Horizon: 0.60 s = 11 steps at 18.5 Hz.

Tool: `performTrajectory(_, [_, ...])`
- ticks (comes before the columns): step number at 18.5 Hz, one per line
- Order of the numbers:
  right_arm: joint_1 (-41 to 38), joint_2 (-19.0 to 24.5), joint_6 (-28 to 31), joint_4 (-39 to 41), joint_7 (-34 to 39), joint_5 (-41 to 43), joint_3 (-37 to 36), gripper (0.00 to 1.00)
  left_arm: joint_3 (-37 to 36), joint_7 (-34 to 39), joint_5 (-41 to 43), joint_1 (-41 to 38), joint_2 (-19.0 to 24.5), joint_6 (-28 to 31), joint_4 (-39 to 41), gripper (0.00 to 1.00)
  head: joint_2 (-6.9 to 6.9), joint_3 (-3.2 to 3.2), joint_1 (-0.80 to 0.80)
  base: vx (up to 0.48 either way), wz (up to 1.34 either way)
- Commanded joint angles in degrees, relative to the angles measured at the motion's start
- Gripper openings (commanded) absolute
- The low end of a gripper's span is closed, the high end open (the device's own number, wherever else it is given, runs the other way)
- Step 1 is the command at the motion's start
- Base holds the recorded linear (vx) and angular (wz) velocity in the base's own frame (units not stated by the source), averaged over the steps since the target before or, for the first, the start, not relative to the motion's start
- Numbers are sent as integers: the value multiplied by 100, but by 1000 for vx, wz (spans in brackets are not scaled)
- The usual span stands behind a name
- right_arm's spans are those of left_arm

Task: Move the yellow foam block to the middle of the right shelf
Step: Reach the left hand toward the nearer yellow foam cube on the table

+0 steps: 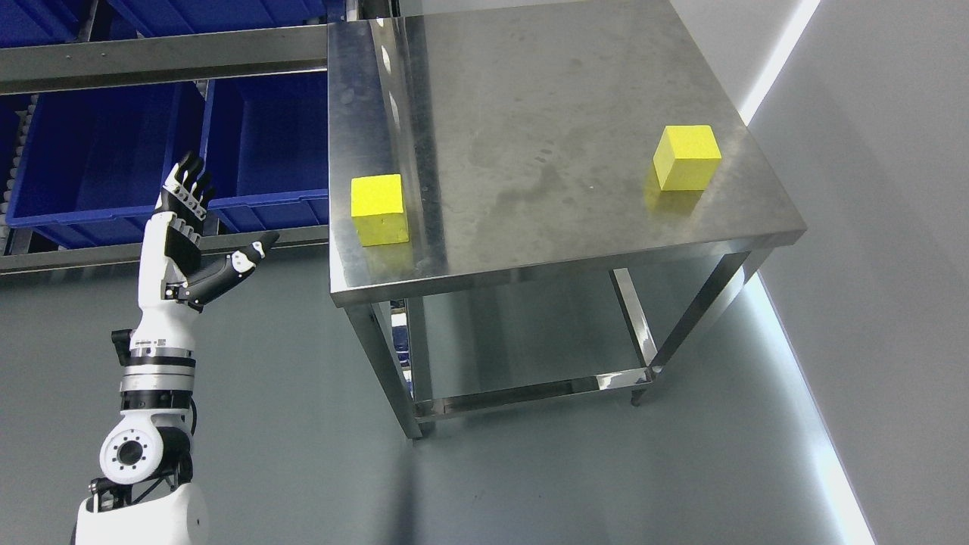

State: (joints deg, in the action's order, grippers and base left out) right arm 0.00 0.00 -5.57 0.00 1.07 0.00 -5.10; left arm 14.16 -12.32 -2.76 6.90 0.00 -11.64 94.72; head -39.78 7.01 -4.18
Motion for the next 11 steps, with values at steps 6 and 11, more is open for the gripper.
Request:
performTrajectory(6, [17,-100,3,100,-2,0,0,100,-54,-305,-5,-66,100,-14,38,100,0,0,0,0,0])
performTrajectory(11, [17,-100,3,100,-2,0,0,100,-132,-966,4,250,237,178,12,99,0,0,0,0,0])
